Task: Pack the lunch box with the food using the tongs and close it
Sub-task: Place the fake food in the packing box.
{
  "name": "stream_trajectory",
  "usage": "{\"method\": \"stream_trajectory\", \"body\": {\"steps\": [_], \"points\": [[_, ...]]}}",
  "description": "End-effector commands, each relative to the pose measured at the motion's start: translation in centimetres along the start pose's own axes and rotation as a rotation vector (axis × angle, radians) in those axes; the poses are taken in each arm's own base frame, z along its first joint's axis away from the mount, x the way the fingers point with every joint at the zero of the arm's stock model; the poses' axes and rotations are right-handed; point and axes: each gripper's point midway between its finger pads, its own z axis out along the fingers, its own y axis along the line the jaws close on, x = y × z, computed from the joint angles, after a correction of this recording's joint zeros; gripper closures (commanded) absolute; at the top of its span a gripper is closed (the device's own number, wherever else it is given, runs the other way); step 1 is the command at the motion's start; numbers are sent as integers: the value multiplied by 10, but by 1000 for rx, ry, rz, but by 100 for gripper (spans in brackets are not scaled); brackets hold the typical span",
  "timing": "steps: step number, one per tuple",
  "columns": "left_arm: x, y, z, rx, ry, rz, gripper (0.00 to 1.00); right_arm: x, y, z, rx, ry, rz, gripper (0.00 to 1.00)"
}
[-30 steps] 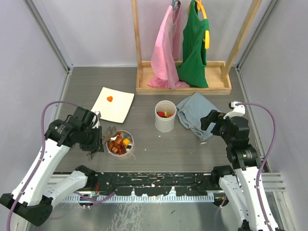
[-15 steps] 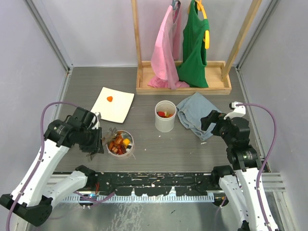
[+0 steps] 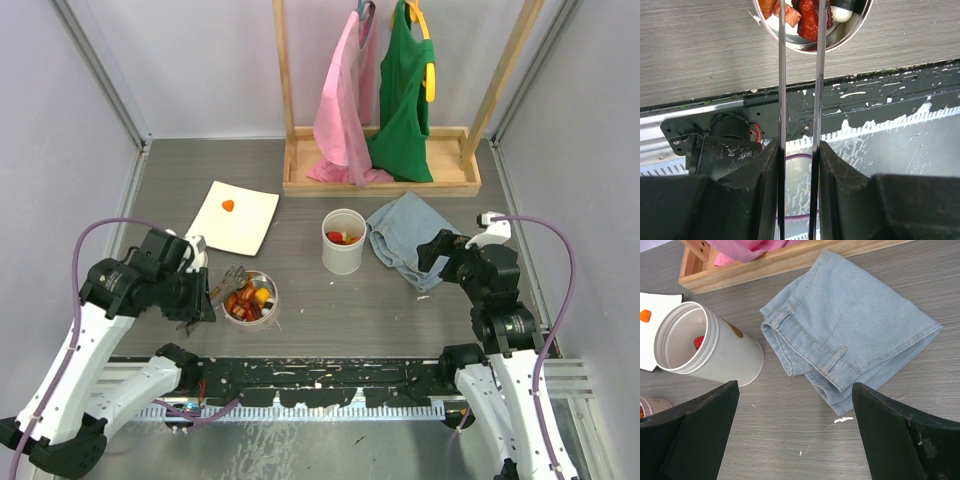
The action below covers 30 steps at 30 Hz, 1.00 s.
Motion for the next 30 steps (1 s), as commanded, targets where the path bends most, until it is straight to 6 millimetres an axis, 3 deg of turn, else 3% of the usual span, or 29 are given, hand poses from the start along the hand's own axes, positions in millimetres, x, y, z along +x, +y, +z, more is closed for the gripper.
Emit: {"method": "stream_trajectory", "body": {"steps": [1,15,30], "points": [[-1,-4,4,22,0,1,75,-17,7,-2,-26,-71,-2,0],[-9,-3,-4,12,-49,9,66,-17,7,-2,-27,-73,-2,0],[-9,-3,-7,11,-56,11,64,-17,6,-2,-26,-75,-2,0]]}}
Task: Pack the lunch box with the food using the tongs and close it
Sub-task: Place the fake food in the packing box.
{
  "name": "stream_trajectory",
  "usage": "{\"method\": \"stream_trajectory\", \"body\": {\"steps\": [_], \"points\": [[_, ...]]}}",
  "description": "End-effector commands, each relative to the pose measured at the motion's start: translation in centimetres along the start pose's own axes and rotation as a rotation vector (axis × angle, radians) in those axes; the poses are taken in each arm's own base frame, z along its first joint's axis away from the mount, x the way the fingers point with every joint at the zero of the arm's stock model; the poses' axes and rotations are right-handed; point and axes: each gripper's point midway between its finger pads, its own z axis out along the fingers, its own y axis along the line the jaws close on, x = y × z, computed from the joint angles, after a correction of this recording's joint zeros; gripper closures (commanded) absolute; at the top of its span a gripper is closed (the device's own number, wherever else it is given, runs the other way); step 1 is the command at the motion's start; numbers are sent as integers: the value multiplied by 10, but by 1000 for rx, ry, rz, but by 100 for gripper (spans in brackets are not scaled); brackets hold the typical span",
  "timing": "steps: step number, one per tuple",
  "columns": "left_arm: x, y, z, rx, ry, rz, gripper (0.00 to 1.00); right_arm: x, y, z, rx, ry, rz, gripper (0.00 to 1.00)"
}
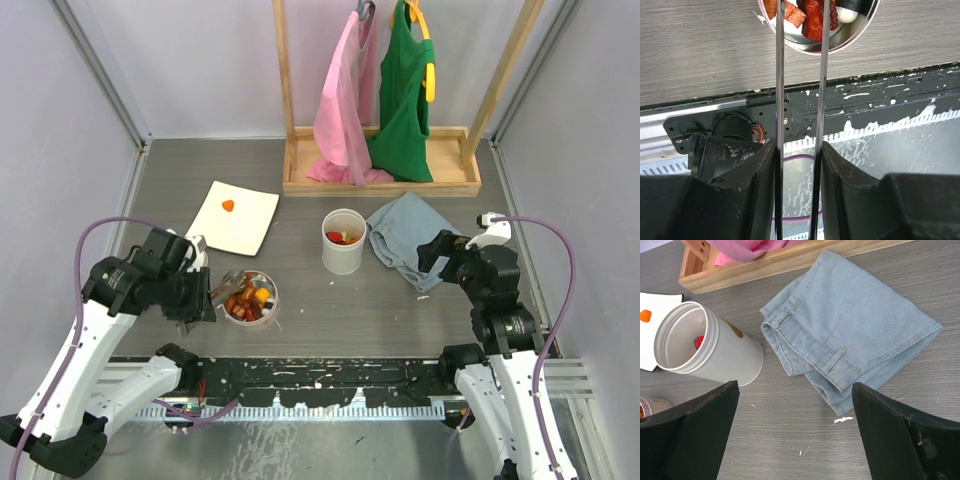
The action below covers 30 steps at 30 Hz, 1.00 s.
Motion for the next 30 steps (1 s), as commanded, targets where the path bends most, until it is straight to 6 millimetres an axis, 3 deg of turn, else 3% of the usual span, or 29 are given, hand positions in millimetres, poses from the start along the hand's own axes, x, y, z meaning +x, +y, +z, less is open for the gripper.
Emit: {"method": "stream_trajectory", "body": {"steps": [1,22,25,30], "points": [[-11,-6,-10,27,-57,19,64,-17,7,-1,-25,-70,-2,0],[-16,-5,-18,17,-82,32,61,-16,6,-1,-24,-69,-1,0],[-30,-5,-24,5,-154,27,61,-17,7,-1,-27,-68,0,0],[-74,-6,-22,-46,-283,24,59,-15,7,-1,-29,-64,1,0]]}}
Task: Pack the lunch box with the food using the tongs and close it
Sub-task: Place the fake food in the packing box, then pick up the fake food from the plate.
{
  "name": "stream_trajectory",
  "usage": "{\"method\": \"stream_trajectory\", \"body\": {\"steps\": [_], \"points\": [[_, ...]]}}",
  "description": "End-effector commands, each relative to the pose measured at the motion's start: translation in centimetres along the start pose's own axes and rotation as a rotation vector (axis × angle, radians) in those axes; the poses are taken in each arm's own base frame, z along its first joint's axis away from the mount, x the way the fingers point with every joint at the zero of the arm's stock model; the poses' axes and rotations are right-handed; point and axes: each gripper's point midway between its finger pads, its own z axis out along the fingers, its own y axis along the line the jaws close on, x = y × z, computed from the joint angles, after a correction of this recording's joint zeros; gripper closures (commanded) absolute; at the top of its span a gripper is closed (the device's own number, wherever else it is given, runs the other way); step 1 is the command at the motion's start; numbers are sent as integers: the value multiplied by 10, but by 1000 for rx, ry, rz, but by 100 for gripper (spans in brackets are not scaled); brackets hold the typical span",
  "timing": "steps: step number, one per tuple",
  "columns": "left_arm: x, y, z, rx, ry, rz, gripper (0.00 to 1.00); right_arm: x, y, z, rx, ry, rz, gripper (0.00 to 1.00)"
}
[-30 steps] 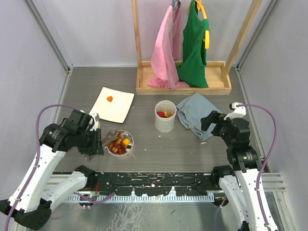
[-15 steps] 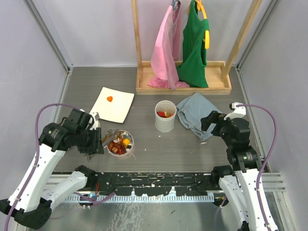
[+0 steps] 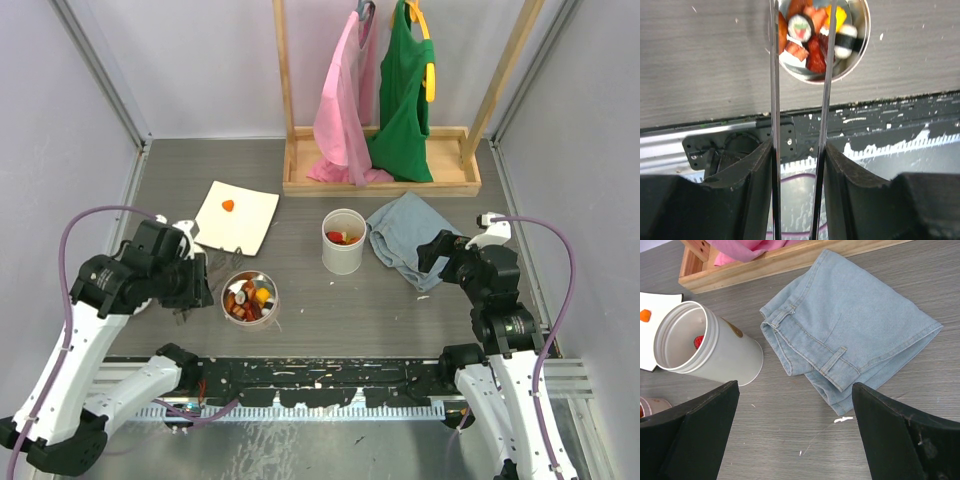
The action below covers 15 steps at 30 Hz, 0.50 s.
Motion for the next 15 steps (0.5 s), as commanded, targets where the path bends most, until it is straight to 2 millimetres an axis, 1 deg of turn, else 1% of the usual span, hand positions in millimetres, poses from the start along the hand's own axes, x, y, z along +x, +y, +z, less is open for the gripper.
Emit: {"method": "stream_trajectory", "body": {"steps": [1,4,7,9,11,15], "points": [[-60,-5,0,-35,-202,15,60,-16,7,-1,-29,-67,0,0],[-94,-8,5,-64,-278,21,60,-15,6,-3,-26,-70,-1,0],[-119,-12,9,-86,-314,42,58,-16,6,-4,-24,-80,0,0],[-132,-16,13,-97,-318,59,58,-17,6,-5,-28,-83,0,0],[-141,-17,19,-105,-313,73,57,-17,7,-5,-30,-82,0,0],[-153,-13,35,-120,-298,73,56,-18,7,-7,-35,-94,-2,0]]}}
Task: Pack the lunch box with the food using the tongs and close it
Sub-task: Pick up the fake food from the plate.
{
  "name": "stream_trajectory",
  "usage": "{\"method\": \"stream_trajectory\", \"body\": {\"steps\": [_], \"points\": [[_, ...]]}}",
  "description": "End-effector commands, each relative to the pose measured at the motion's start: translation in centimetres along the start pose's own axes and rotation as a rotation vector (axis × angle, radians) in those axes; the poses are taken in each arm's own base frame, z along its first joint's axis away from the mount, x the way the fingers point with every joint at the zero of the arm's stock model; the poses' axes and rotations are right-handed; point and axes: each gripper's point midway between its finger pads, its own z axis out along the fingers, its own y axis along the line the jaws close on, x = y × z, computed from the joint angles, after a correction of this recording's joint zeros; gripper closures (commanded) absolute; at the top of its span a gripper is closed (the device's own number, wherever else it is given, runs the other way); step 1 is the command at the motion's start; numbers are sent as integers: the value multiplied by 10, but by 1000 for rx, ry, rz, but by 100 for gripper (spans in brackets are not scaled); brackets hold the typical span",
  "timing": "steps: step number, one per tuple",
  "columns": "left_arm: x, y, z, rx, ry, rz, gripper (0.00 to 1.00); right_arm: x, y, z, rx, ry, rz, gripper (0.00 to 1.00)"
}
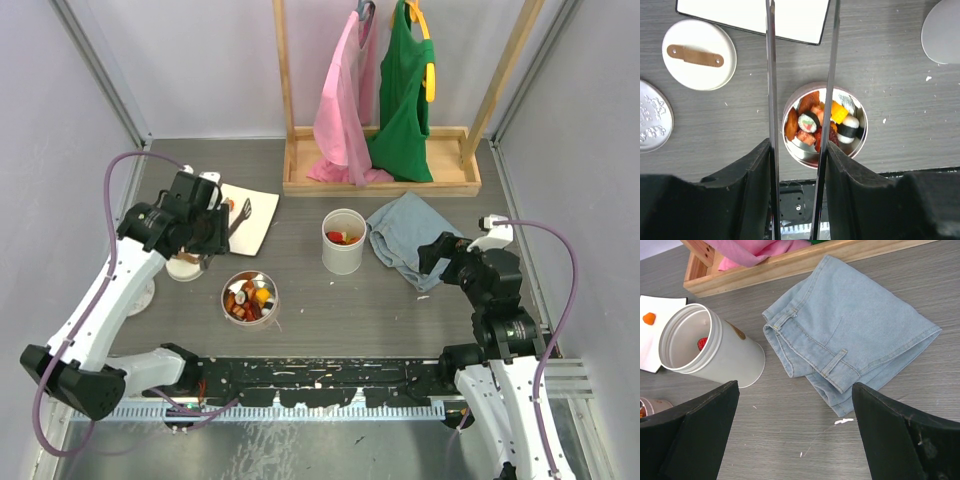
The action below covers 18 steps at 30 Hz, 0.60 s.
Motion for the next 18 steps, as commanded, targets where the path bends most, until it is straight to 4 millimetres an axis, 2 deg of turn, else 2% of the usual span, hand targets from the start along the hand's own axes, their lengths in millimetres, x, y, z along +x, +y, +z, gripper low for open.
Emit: {"method": "stream_trajectory", "body": {"steps": [1,8,10,18], "points": [[-41,2,5,4,-120,-3,56,-15,5,-2,-24,-71,-2,0],[-59,15,35,59,-106,-106,56,-16,6,-3,-25,-78,0,0],[-60,18,47,57,-73,-111,56,-16,6,-3,-27,-81,0,0],[-69,36,76,20,-36,-142,54,-15,8,-3,-40,-78,0,0]]}}
